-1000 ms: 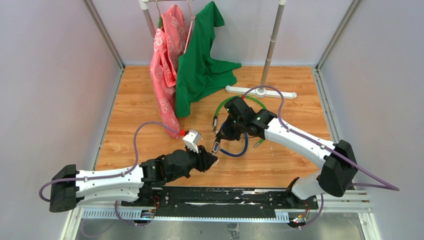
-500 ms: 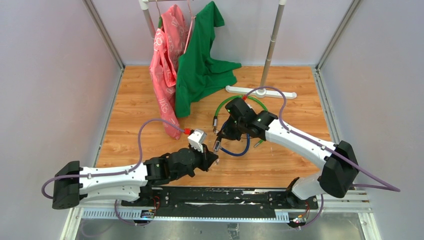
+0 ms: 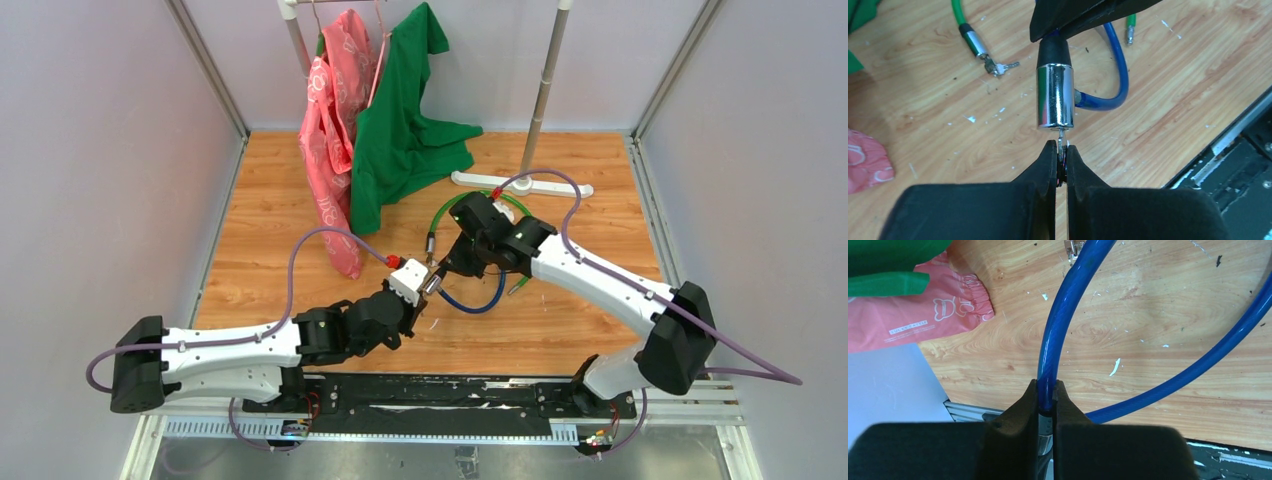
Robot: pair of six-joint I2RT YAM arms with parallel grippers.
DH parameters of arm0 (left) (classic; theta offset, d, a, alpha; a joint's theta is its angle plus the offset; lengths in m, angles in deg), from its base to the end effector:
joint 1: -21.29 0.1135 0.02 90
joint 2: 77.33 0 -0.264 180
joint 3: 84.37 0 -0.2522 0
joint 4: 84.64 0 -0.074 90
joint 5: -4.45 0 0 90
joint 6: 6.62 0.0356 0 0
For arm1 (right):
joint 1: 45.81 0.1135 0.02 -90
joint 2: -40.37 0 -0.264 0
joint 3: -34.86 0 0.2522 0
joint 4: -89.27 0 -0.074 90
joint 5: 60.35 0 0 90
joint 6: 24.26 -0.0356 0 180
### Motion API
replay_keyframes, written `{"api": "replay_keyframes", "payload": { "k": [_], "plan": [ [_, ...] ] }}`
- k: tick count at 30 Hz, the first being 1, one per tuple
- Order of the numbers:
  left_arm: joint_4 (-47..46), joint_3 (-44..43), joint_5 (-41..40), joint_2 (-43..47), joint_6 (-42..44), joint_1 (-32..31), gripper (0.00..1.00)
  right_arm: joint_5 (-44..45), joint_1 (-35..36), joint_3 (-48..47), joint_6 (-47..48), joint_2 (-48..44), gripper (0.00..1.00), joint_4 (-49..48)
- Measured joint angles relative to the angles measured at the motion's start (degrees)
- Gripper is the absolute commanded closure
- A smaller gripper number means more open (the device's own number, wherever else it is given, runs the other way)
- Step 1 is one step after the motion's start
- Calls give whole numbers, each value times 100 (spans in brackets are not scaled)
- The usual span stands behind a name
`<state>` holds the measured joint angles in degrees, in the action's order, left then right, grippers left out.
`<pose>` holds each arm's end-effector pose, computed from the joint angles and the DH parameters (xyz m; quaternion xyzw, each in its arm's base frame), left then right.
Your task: Unlock with the key
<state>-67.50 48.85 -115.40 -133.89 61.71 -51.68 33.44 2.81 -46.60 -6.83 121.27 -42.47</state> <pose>0.0804 -0.2019 0.2435 0.2350 0.8007 -0.2228 0.5040 0.2028 0.2267 0.2956 0.2051 0.9094 0.2990 0.2039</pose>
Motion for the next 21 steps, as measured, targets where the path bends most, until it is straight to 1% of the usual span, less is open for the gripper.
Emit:
{"api": "replay_keyframes", "payload": {
  "k": [8, 16, 19, 21],
  "plan": [
    [155, -118, -278, -35, 654, -7, 100, 52, 15, -748, -140, 433, 100, 730],
    [402, -350, -695, -210, 1394, -164, 100, 76, 22, -1263, -291, 715, 100, 1325],
    [457, -461, -992, -339, 1711, -313, 100, 98, 22, -1672, -330, 940, 100, 1753],
    [490, -514, -1246, -417, 1943, -422, 100, 96, 22, -2127, -326, 1246, 100, 2181]
  ]
}}
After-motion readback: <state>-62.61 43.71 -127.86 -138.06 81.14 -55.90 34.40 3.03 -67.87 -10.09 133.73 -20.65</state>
